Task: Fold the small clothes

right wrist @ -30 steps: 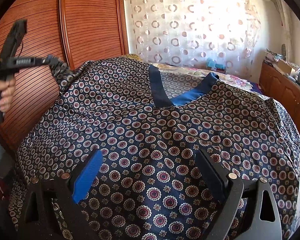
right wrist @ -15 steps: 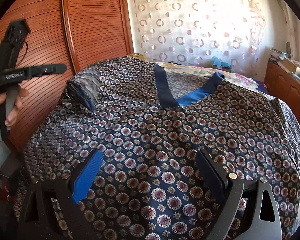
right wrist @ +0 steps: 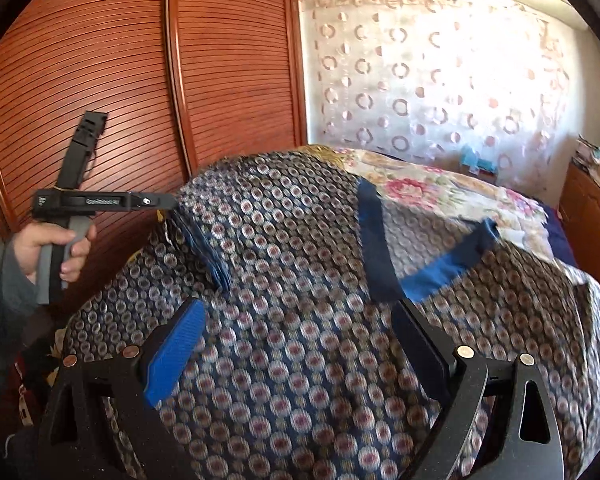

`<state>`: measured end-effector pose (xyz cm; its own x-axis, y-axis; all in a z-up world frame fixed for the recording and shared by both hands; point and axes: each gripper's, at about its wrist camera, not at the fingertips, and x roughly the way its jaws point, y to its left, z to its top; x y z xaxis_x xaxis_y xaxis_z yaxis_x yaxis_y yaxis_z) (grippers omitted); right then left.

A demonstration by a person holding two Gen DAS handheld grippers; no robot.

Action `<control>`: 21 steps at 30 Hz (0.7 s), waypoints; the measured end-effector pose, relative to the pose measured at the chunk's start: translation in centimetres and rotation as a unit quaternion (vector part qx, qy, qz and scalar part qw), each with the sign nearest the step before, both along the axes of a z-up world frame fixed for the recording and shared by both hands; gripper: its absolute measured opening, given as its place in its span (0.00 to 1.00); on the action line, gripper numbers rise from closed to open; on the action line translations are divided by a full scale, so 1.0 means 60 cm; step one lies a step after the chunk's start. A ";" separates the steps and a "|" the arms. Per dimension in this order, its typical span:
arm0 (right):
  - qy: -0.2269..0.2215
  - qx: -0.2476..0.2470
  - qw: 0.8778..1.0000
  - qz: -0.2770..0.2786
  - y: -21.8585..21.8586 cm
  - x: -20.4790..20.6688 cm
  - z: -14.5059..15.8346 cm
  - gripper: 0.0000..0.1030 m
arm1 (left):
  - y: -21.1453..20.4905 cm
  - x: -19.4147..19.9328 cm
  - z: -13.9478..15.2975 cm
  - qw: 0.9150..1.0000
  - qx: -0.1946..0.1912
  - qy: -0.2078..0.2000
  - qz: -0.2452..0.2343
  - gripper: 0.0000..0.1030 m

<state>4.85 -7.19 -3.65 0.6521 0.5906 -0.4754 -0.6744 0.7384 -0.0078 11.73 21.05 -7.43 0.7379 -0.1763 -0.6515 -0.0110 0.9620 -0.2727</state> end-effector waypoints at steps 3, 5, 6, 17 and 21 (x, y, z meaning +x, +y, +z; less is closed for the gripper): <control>-0.005 0.002 1.000 0.003 0.018 0.014 0.007 0.92 | 0.001 0.018 -0.007 1.000 -0.003 0.020 0.000 0.41; -0.005 0.004 1.000 0.005 0.024 0.015 0.006 0.92 | 0.000 0.027 -0.010 1.000 -0.004 0.030 -0.003 0.19; -0.005 0.006 1.000 0.007 0.027 0.015 0.005 0.92 | -0.001 0.028 -0.008 0.999 0.000 0.032 -0.005 0.09; -0.001 0.019 1.000 0.006 0.015 0.007 -0.017 0.92 | -0.088 0.060 0.103 0.996 0.068 -0.032 -0.047 0.06; -0.002 0.026 1.000 -0.005 -0.001 0.006 -0.015 0.92 | -0.128 0.102 0.124 0.993 0.088 -0.041 -0.071 0.06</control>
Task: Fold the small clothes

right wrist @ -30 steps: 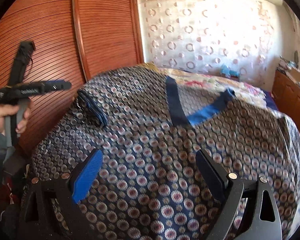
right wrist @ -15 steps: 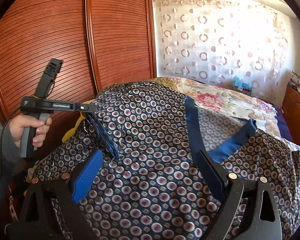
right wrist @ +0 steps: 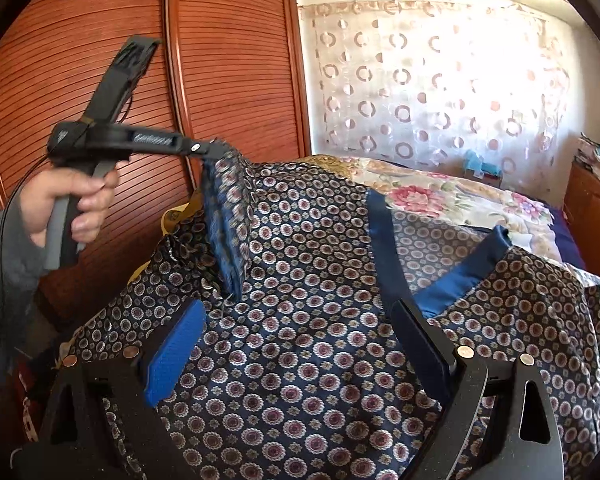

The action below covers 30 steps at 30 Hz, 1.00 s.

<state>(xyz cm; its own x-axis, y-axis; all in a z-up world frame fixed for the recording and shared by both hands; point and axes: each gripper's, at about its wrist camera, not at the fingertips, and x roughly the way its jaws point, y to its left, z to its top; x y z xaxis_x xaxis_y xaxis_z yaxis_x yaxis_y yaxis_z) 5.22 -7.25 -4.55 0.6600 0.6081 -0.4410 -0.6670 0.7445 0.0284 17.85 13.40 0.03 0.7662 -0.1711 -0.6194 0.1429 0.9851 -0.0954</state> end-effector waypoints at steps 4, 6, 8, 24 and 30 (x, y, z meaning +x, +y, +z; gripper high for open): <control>0.004 0.006 1.000 -0.011 -0.017 -0.003 -0.001 0.92 | -0.023 0.029 0.012 1.000 0.025 -0.006 -0.003 0.20; 0.009 0.008 1.000 -0.017 -0.027 0.000 -0.006 0.92 | -0.030 0.032 0.014 0.999 0.035 -0.010 -0.005 0.34; 0.012 0.010 1.000 -0.021 -0.033 0.002 -0.008 0.92 | -0.032 0.022 0.018 0.999 0.030 -0.022 -0.012 0.48; 0.014 0.013 0.997 -0.072 -0.085 0.029 -0.005 0.92 | -0.104 -0.096 -0.059 0.997 0.014 -0.072 -0.023 0.79; 0.016 0.013 0.995 -0.098 -0.125 0.031 0.001 0.92 | -0.172 -0.113 -0.101 0.997 0.031 -0.051 -0.053 0.79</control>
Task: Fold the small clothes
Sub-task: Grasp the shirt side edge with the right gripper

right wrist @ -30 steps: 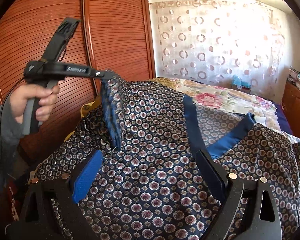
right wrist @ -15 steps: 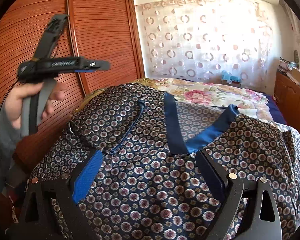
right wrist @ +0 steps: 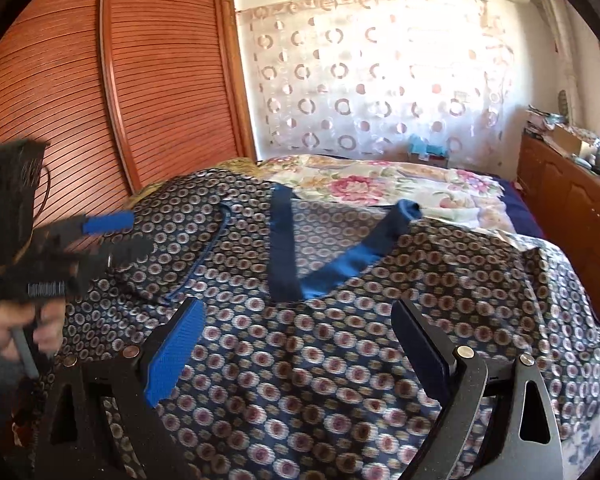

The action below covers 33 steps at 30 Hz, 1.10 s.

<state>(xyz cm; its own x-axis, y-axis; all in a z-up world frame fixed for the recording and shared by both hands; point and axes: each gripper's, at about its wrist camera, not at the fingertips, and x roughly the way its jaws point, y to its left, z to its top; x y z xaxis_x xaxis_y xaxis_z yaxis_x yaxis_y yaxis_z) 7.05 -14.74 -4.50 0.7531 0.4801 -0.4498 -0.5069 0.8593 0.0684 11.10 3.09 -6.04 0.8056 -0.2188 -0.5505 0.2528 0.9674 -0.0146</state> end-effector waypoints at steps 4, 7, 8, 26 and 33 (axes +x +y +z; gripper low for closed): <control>-0.002 -0.007 1.000 -0.019 -0.034 0.002 0.002 0.92 | -0.038 0.009 -0.025 0.999 0.009 0.037 -0.022 0.79; 0.000 -0.027 0.999 -0.033 -0.056 0.004 -0.003 0.92 | -0.057 0.026 -0.045 0.996 0.034 0.074 -0.021 0.79; 0.002 -0.033 0.999 -0.037 -0.060 0.005 -0.006 0.92 | -0.060 0.031 -0.052 0.995 0.039 0.085 -0.019 0.79; 0.044 -0.079 0.982 -0.165 -0.291 0.051 -0.006 0.92 | -0.080 0.071 -0.108 0.988 0.045 0.149 -0.026 0.84; 0.079 -0.075 0.972 -0.208 -0.378 0.066 -0.013 0.84 | -0.083 0.071 -0.107 0.987 0.047 0.149 -0.031 0.86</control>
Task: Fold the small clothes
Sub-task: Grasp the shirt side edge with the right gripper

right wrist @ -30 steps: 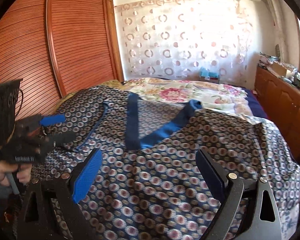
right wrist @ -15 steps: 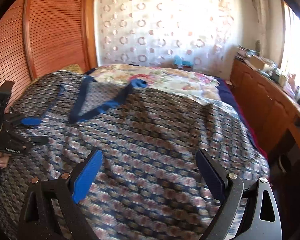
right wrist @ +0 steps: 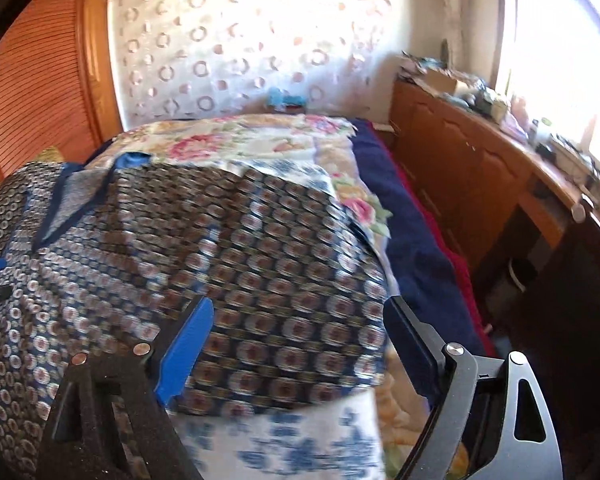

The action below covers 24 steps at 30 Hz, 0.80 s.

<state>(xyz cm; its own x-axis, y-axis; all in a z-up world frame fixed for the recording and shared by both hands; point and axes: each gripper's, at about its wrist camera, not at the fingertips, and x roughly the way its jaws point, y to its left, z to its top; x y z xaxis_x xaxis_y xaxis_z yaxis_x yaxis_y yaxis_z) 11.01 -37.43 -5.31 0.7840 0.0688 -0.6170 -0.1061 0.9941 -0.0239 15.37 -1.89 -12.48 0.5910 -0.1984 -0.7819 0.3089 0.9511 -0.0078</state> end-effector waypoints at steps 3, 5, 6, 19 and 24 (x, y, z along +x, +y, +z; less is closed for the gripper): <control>0.024 0.007 1.000 -0.010 -0.019 0.008 -0.016 0.79 | 0.002 -0.001 0.000 1.000 0.000 0.000 0.002 0.86; 0.039 0.019 0.999 -0.012 -0.029 0.022 -0.026 0.76 | 0.000 0.000 0.000 1.000 0.000 0.000 0.002 0.86; 0.044 0.022 0.999 -0.013 -0.032 0.024 -0.029 0.75 | 0.000 0.000 0.000 1.000 -0.001 0.000 0.003 0.86; 0.076 0.091 0.993 -0.010 -0.084 0.075 -0.040 0.18 | 0.002 -0.004 0.002 1.000 0.002 0.002 0.027 0.86; 0.047 0.043 0.998 -0.013 -0.063 0.063 -0.020 0.05 | 0.016 -0.013 0.015 0.998 0.003 -0.027 0.062 0.86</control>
<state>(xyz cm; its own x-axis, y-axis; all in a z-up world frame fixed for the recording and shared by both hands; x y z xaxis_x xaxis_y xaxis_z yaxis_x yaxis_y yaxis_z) 14.80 -41.18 -6.51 0.7258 0.1047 -0.6799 -0.0770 0.9945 0.0709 14.60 -0.91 -11.57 0.6512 -0.1165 -0.7499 0.1894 0.9818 0.0120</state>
